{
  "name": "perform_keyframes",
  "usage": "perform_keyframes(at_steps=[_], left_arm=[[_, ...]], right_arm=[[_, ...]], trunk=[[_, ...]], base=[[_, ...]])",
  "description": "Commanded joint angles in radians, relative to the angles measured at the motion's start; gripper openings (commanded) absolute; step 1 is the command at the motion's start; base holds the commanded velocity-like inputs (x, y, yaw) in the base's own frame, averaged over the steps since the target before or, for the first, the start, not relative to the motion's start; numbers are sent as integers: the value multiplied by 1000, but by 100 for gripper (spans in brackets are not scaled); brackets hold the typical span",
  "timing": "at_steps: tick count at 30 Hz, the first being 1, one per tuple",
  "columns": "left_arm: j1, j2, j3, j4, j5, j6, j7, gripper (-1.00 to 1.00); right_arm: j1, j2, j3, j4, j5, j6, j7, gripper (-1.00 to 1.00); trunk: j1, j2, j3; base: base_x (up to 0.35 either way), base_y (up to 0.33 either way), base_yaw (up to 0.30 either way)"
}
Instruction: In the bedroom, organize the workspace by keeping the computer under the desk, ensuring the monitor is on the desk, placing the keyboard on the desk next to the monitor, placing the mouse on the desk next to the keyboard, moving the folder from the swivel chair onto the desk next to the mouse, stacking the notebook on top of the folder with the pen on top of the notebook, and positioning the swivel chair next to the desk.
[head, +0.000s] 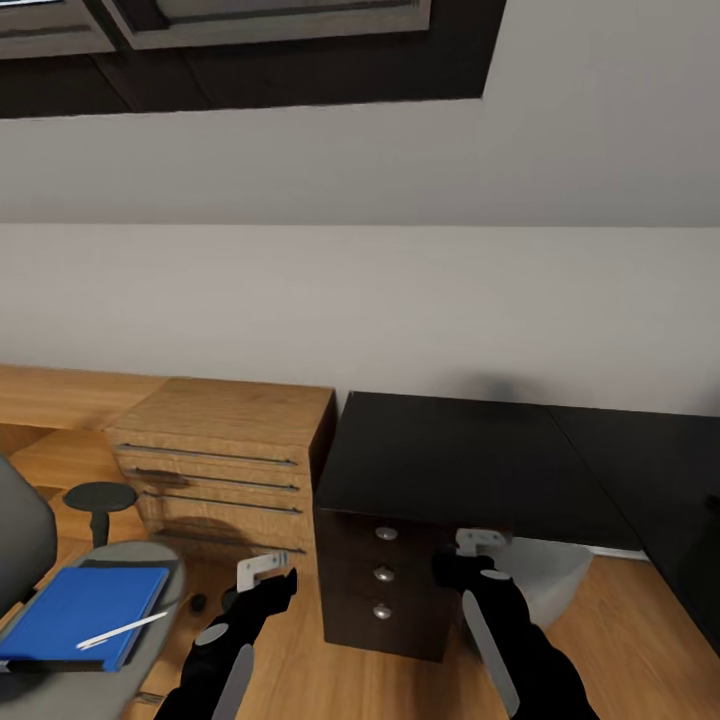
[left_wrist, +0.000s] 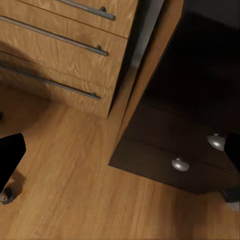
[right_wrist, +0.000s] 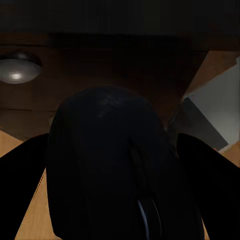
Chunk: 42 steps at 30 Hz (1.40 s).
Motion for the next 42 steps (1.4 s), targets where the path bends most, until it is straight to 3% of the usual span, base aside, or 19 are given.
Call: perform_keyframes(at_steps=[1, 11, 17, 19, 22, 33, 42], left_arm=[[-1, 0, -2, 0, 11, 3, 9, 100], [-1, 1, -3, 5, 8, 6, 9, 100], [-1, 0, -7, 5, 8, 3, 9, 100], [-1, 0, -7, 5, 8, 3, 9, 100], [-1, -1, -7, 3, 9, 4, 9, 100], [-1, -2, -7, 3, 9, 5, 9, 100], [-1, 0, -7, 3, 10, 6, 9, 100]], right_arm=[[-1, 0, 0, -4, -11, 2, -9, -100], [0, 2, -3, -11, -11, -4, -8, -100], [6, 5, 54, -3, -12, -7, 1, -100], [7, 3, 101, -4, -13, -35, 2, -100], [7, 3, 102, -17, -13, -41, -2, -100], [7, 5, 102, -17, -11, -41, -10, -100], [7, 4, 103, -17, -6, -43, -16, -100]], trunk=[[1, -1, -1], [1, -1, -2], [1, -1, -3], [1, -1, -3], [1, -1, -3], [-42, 76, 31], [-42, 76, 31]], base=[[305, 0, 0], [60, 0, 204], [0, 0, 102], [0, 0, 7], [0, 0, 0], [0, 0, 209], [0, 0, 267]])
